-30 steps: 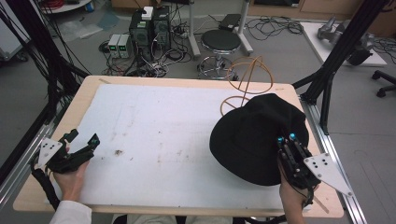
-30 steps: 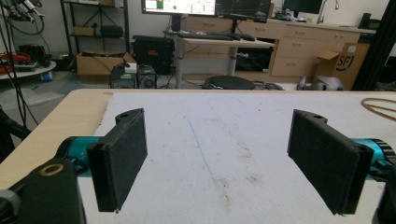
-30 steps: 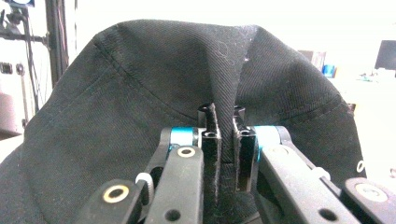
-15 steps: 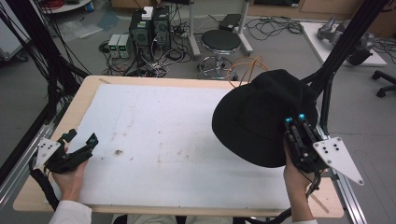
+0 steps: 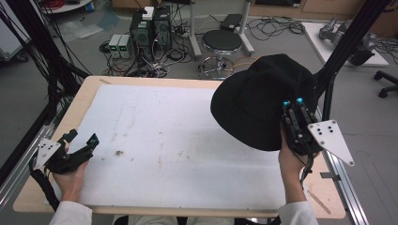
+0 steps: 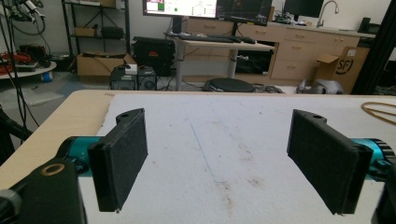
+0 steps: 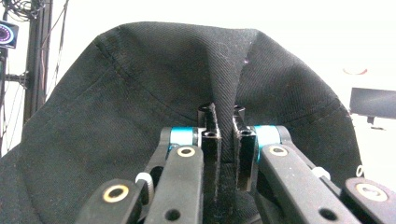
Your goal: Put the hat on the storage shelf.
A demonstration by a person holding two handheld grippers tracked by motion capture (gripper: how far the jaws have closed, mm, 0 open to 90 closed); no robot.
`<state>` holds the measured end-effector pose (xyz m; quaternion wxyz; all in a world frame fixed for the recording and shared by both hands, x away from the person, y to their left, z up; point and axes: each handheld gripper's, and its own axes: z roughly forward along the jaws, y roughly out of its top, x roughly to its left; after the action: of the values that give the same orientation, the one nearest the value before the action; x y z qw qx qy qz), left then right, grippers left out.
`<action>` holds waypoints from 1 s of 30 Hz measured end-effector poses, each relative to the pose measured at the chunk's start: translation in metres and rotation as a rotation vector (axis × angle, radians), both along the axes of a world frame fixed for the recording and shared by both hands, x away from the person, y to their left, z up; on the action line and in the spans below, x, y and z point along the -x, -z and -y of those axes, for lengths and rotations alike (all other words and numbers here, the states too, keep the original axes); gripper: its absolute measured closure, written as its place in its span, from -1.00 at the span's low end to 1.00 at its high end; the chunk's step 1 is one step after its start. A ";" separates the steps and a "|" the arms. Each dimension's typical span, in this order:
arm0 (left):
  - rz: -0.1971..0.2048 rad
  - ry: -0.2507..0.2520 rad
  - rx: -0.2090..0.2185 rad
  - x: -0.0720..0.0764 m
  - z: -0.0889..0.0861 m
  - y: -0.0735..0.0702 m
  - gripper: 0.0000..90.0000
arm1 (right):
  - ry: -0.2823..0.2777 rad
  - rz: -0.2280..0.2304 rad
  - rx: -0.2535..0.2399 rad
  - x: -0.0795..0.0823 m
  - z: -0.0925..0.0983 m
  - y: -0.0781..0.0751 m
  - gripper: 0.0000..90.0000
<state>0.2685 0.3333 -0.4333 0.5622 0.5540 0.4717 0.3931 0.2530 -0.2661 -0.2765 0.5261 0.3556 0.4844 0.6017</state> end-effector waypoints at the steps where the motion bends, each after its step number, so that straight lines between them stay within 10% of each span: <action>1: 0.000 0.000 -0.001 0.000 0.000 0.000 -0.55 | -0.004 -0.002 -0.004 -0.006 -0.001 -0.003 0.90; 30: -0.007 0.003 -0.003 -0.003 0.002 0.000 -0.54 | 0.110 -0.008 0.077 -0.102 -0.020 -0.046 0.90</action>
<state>0.2719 0.3317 -0.4332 0.5604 0.5567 0.4723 0.3912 0.3552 -0.2458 -0.2301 0.5696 0.3637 0.4891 0.5514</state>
